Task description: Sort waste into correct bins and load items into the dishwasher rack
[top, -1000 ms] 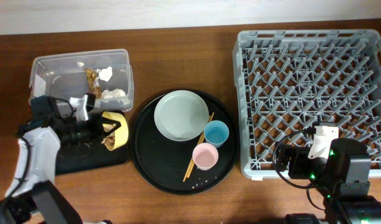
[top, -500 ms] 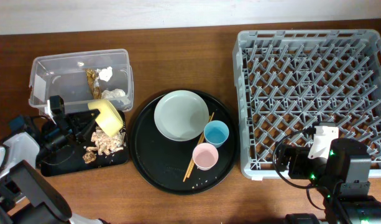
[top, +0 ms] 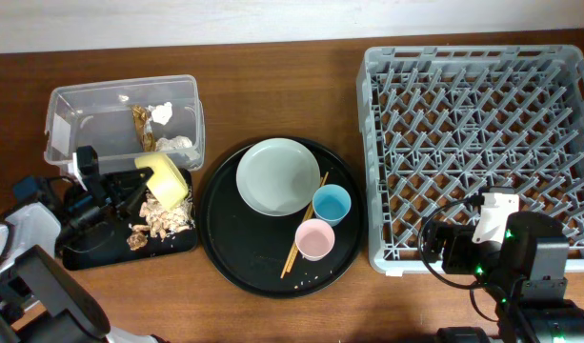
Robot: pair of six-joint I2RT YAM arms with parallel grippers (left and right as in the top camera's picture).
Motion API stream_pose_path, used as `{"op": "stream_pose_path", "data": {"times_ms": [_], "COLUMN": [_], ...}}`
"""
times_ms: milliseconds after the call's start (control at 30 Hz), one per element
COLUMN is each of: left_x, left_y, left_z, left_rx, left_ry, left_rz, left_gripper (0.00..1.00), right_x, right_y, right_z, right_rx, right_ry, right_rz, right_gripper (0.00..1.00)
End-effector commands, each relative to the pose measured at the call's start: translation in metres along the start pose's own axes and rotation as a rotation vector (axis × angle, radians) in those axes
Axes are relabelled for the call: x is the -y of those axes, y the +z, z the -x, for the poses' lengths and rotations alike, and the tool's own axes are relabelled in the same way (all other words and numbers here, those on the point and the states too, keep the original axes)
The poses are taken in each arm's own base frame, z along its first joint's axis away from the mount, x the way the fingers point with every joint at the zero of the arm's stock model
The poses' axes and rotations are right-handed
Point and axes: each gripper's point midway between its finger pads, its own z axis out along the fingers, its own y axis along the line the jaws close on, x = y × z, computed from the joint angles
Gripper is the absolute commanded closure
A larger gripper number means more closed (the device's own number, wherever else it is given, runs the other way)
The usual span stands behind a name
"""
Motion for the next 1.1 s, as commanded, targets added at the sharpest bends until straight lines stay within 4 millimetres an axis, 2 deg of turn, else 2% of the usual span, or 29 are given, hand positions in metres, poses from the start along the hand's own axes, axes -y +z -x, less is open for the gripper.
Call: {"op": "stream_pose_path", "data": {"times_ms": [0,167,267,400,467,500,600,633,733,800,900,1000,1033,1067], "left_x": [0.007,0.004,-0.004,-0.006,-0.011,-0.012,-0.014,-0.014,-0.015,-0.026,-0.061,-0.069,-0.069,-0.07], "left_y": [0.0,0.006,0.041,0.08,0.1,0.117,0.159,0.179,0.211,0.223,0.228,0.231,0.231,0.23], "left_z": [0.0,-0.004,-0.03,-0.07,-0.09,-0.097,-0.108,-0.112,-0.118,-0.128,-0.137,-0.137,-0.137,-0.138], "left_rx": [0.007,-0.017,-0.166,-0.364,-0.452,-0.484,-0.511,-0.503,-0.453,-0.479,-0.548,-0.555,-0.557,-0.561], "left_ry": [0.031,0.034,0.111,0.341,0.451,0.526,0.747,0.88,1.092,1.118,1.079,1.074,1.072,1.069], "left_rz": [-0.05,-0.022,0.115,0.381,0.451,0.465,0.52,0.569,0.678,0.687,0.722,0.726,0.728,0.731], "left_gripper": [1.0,1.0,1.0,1.0,1.0,1.0,1.0,1.0,1.0,1.0,1.0,0.99,0.93,0.83], "right_x": [-0.002,-0.002,-0.002,-0.002,-0.002,-0.002,-0.002,-0.002,-0.002,-0.002,-0.002,-0.002,-0.002,-0.002], "right_y": [-0.005,-0.005,-0.005,-0.005,-0.005,-0.005,-0.005,-0.005,-0.005,-0.005,-0.005,-0.005,-0.005,-0.005], "right_z": [0.005,0.006,0.006,0.006,0.006,0.006,0.006,0.005,0.006,0.005,0.006,0.006,0.006,0.005], "right_rx": [0.019,0.02,0.02,0.02,0.02,0.02,0.02,0.019,0.02,0.019,0.02,0.02,0.02,0.019], "right_ry": [-0.002,-0.002,-0.002,-0.002,-0.002,-0.002,-0.002,-0.001,-0.002,-0.002,-0.002,-0.002,-0.002,-0.002], "right_rz": [0.004,0.003,0.003,0.003,0.003,0.003,0.004,0.003,0.004,0.004,0.004,0.004,0.004,0.004], "right_gripper": [0.01,0.01,0.01,0.01,0.01,0.01,0.01,0.01,0.02,0.01,0.01,0.01,0.01,0.01]}}
